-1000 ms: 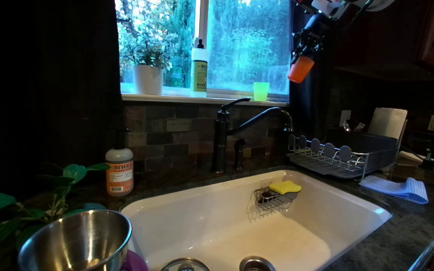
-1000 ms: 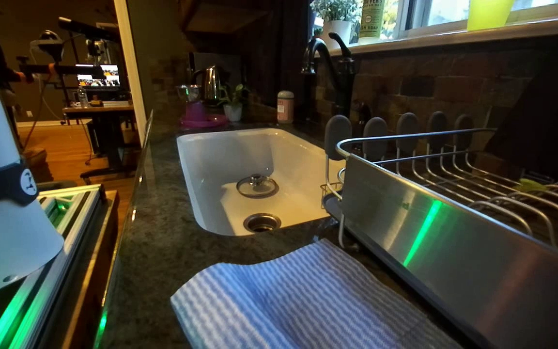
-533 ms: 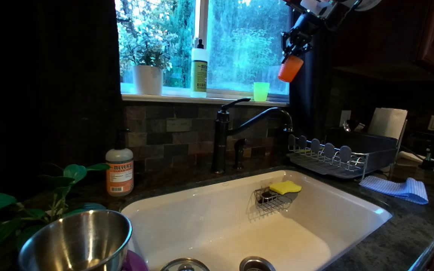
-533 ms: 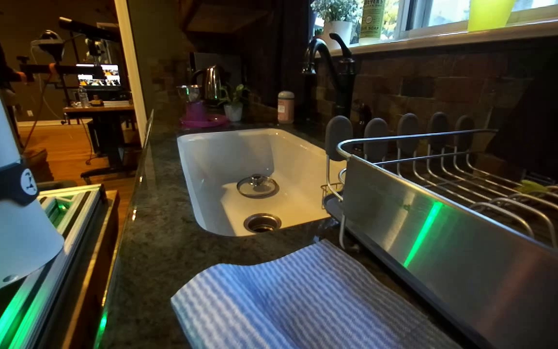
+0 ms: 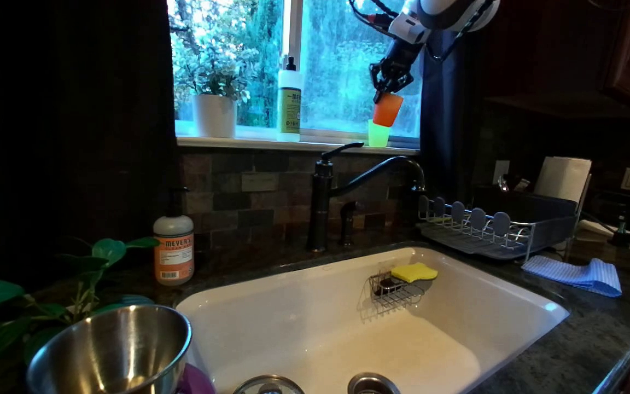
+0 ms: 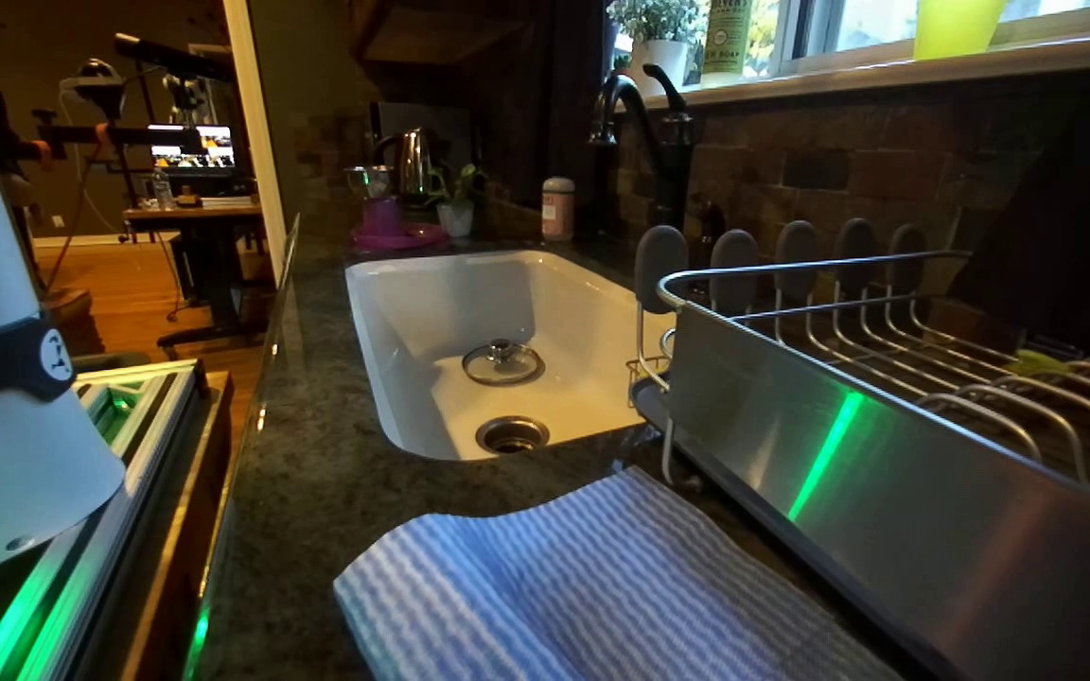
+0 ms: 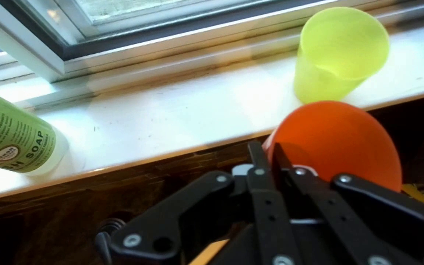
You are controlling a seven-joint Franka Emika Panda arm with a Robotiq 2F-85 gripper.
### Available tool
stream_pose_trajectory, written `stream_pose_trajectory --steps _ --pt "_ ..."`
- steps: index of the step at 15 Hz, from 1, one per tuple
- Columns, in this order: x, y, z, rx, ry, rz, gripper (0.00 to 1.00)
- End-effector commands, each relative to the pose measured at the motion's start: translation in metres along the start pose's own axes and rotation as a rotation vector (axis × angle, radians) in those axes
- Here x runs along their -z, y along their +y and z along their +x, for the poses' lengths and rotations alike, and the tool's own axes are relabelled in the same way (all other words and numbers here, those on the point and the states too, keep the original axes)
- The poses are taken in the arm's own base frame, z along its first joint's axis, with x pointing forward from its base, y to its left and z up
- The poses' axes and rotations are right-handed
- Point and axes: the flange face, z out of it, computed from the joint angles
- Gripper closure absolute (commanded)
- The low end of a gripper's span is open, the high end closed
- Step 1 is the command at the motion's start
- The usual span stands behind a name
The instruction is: Put the orange cup on the window seal
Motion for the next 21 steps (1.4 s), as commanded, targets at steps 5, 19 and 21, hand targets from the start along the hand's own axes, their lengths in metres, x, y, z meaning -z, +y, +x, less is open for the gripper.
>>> stream_pose_trajectory --steps 5,19,21 --pt "-0.045 0.051 -0.009 0.164 0.000 0.001 0.98" --pt "-0.082 -0.001 -0.044 0.291 -0.029 -0.086 0.98" --pt "-0.079 -0.009 -0.046 0.294 -0.009 -0.092 0.98"
